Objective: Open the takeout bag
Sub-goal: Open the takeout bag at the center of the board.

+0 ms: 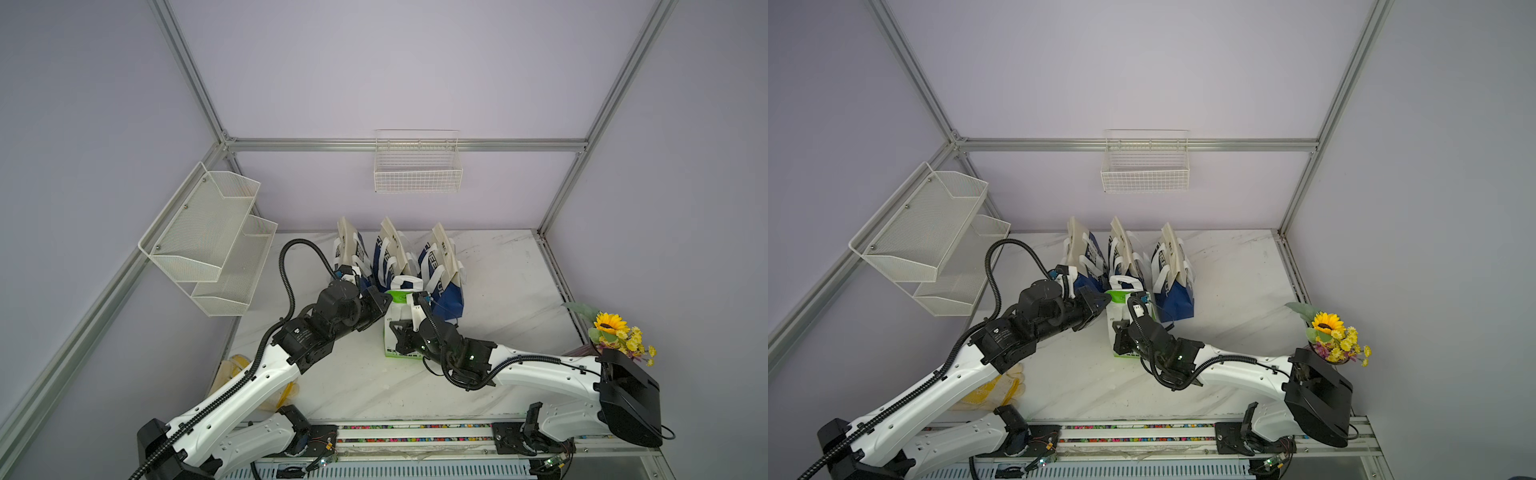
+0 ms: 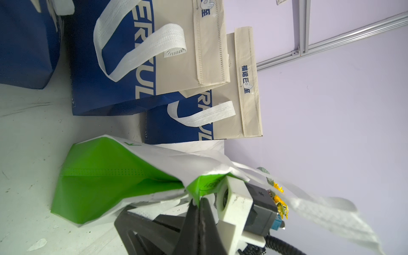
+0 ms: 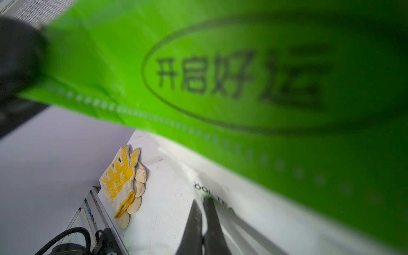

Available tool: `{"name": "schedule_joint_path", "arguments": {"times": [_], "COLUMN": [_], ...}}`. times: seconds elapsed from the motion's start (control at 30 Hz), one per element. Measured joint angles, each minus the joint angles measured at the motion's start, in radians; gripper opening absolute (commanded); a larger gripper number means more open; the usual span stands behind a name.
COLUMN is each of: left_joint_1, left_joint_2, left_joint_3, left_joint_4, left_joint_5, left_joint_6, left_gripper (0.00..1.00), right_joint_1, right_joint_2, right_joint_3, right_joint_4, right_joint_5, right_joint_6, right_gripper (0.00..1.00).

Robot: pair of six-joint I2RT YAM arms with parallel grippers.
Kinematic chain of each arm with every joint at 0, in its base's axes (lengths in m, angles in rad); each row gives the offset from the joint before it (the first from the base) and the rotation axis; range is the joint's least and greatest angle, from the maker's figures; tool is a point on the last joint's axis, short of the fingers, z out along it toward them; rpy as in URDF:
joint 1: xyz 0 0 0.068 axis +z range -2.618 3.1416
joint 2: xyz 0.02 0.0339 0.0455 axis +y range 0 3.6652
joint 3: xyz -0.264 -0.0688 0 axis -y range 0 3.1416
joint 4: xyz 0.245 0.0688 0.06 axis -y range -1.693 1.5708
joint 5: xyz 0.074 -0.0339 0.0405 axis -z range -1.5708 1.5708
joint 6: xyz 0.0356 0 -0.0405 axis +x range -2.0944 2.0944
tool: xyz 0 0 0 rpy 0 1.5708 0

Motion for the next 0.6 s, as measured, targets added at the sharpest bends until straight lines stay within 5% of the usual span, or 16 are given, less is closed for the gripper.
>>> {"name": "schedule_joint_path", "arguments": {"times": [0.6], "left_joint_1": [-0.009], "left_joint_2": [-0.097], "left_joint_3": [-0.126], "left_joint_4": [0.134], "left_joint_5": [-0.014], "left_joint_6": [-0.124], "left_gripper": [0.0], "right_joint_1": [-0.013], "right_joint_2": [-0.018], "right_joint_3": [-0.041], "right_joint_4": [0.032], "right_joint_5": [0.007], "right_joint_6": [0.01], "right_gripper": [0.0]}}
